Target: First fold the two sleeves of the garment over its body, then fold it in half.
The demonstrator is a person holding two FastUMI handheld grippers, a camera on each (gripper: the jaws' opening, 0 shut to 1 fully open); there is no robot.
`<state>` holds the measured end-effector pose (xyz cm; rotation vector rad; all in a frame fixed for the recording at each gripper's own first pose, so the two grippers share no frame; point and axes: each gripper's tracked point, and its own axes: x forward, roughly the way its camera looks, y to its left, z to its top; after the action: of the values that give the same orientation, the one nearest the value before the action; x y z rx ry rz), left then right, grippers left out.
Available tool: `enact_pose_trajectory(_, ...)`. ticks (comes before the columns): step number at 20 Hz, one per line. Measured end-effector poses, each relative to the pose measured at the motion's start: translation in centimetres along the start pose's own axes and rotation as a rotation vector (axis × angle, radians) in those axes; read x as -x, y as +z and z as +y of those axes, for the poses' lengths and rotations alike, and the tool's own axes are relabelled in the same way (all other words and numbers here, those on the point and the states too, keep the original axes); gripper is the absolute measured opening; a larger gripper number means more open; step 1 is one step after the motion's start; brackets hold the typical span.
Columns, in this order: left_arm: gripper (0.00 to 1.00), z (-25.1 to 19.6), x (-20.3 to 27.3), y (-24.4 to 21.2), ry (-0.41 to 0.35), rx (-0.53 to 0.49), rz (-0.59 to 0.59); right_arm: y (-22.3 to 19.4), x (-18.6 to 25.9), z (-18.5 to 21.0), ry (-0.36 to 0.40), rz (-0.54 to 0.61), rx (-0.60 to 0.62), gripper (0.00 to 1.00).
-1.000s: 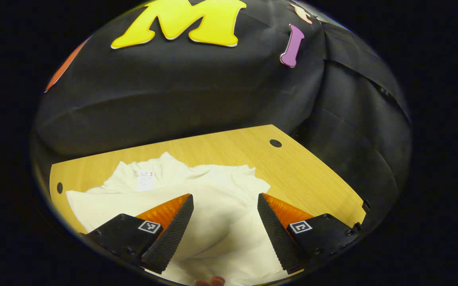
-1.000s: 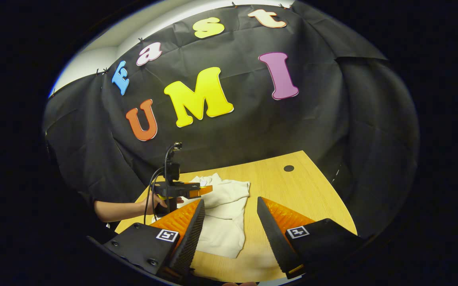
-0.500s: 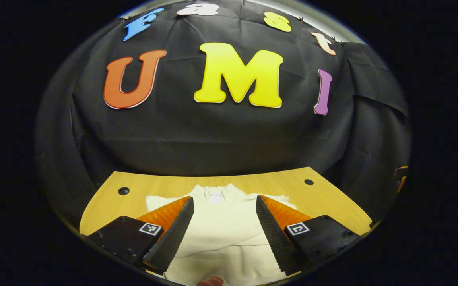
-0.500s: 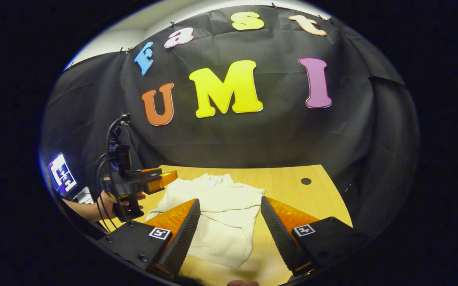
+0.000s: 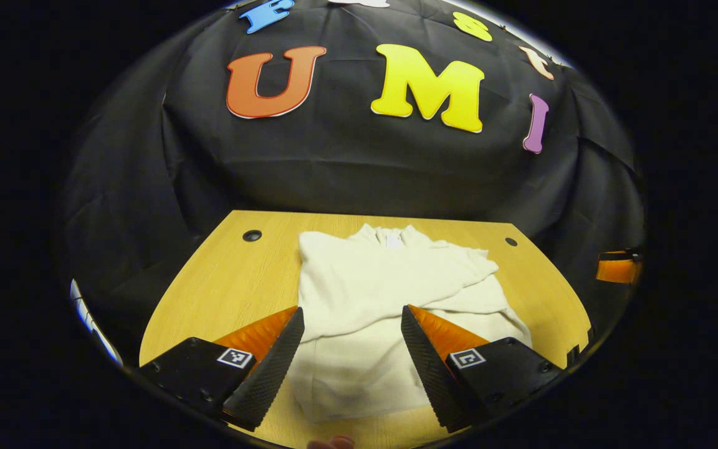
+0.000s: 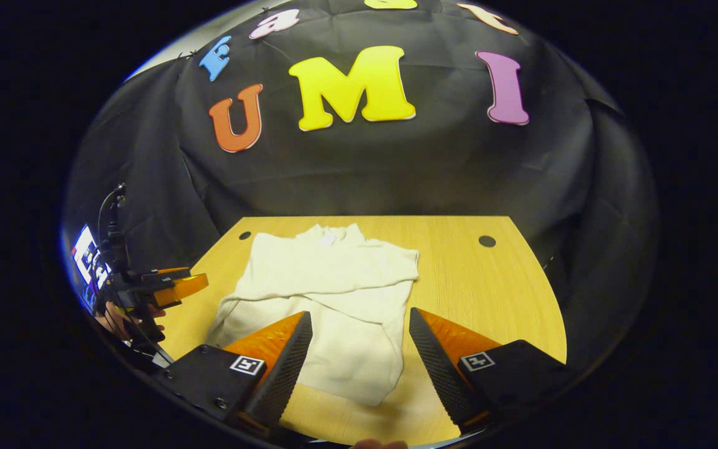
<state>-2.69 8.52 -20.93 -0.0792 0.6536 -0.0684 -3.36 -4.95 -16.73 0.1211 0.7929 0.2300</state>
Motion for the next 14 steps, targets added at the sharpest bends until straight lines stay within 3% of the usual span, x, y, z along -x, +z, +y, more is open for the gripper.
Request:
enact_pose_trajectory(1,0.99,0.6,0.4,-1.5,0.000,0.006,0.029,-1.5,-0.2,-0.3,-0.009,0.034,-0.014,0.94)
enact_pose_trajectory(4,0.99,1.7,1.3,-6.5,-0.028,0.049,0.143,-5.1,-0.9,-1.8,-0.057,0.126,-0.049,0.98)
enact_pose_trajectory(5,0.99,1.9,1.4,-8.3,-0.049,0.064,0.182,-6.3,-1.2,-2.4,-0.079,0.160,-0.052,0.94)
enact_pose_trajectory(9,0.98,4.4,2.2,-15.5,-0.051,0.112,0.346,-10.8,-1.9,-4.1,-0.119,0.265,-0.089,0.98)
enact_pose_trajectory(12,0.94,4.4,1.9,-16.9,-0.072,0.177,0.392,-13.7,-2.8,-4.9,-0.147,0.341,-0.080,0.94)
enact_pose_trajectory(13,1.00,4.0,1.4,-17.1,-0.076,0.201,0.396,-14.6,-3.1,-4.7,-0.152,0.357,-0.081,0.98)
enact_pose_trajectory(14,0.92,3.9,1.1,-17.1,-0.079,0.226,0.401,-15.3,-3.4,-4.7,-0.155,0.375,-0.080,0.98)
